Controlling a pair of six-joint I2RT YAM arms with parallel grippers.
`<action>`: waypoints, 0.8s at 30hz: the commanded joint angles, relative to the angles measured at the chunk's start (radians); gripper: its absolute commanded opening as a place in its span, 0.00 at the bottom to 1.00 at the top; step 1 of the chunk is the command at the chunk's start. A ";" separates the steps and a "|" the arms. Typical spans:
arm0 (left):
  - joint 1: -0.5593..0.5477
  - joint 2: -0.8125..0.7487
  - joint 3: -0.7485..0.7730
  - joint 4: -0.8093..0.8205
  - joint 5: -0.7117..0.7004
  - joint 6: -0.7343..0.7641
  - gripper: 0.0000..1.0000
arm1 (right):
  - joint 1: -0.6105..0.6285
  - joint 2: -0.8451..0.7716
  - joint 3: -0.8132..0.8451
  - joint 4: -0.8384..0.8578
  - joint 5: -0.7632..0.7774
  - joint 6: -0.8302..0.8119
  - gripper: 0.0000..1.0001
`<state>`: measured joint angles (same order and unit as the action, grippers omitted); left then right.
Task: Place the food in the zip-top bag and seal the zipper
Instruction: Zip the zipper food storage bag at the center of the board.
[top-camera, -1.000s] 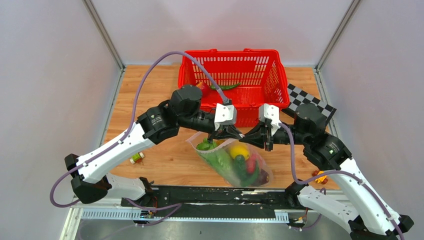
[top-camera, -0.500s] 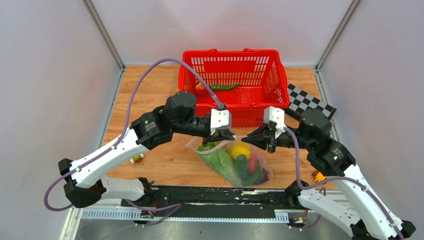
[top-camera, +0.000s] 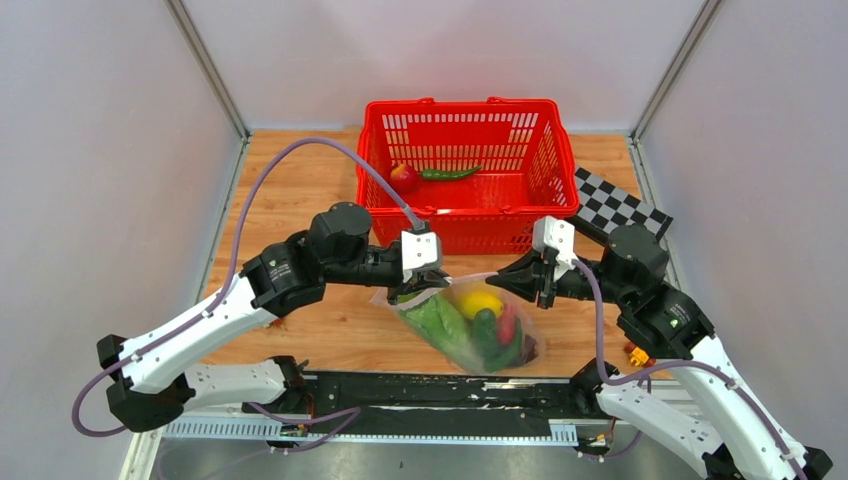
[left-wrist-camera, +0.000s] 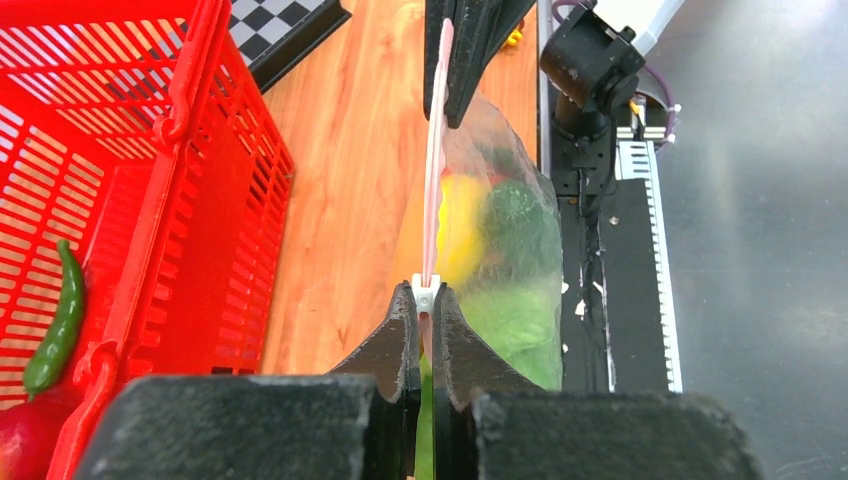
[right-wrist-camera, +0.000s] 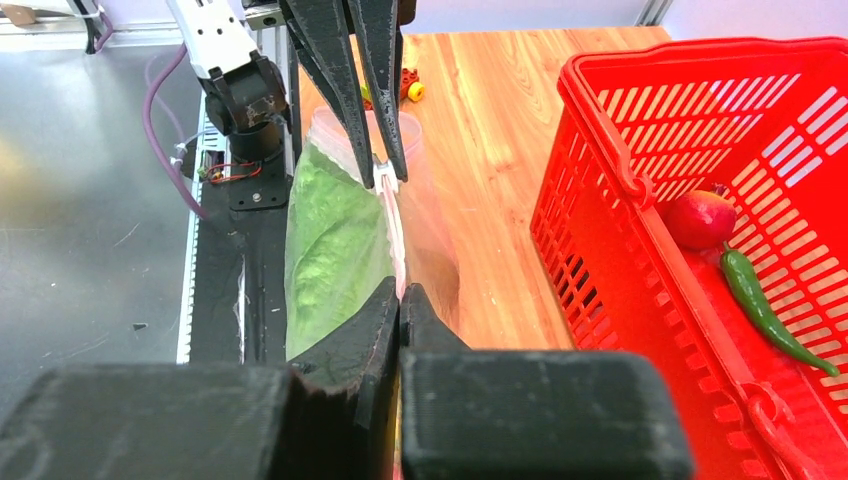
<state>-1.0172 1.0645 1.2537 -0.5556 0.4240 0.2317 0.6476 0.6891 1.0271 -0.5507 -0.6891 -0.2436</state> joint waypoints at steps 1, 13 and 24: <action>0.009 -0.024 0.017 -0.014 -0.045 -0.050 0.00 | -0.001 -0.011 0.011 0.092 -0.023 0.013 0.00; 0.007 0.072 0.143 -0.031 0.084 -0.061 0.00 | -0.001 0.090 0.089 0.017 -0.091 -0.053 0.65; 0.006 0.080 0.155 -0.030 0.093 -0.071 0.00 | -0.002 0.250 0.222 -0.159 -0.149 -0.175 0.65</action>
<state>-1.0130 1.1477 1.3514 -0.6193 0.4923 0.1829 0.6472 0.8978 1.1637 -0.6281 -0.7753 -0.3454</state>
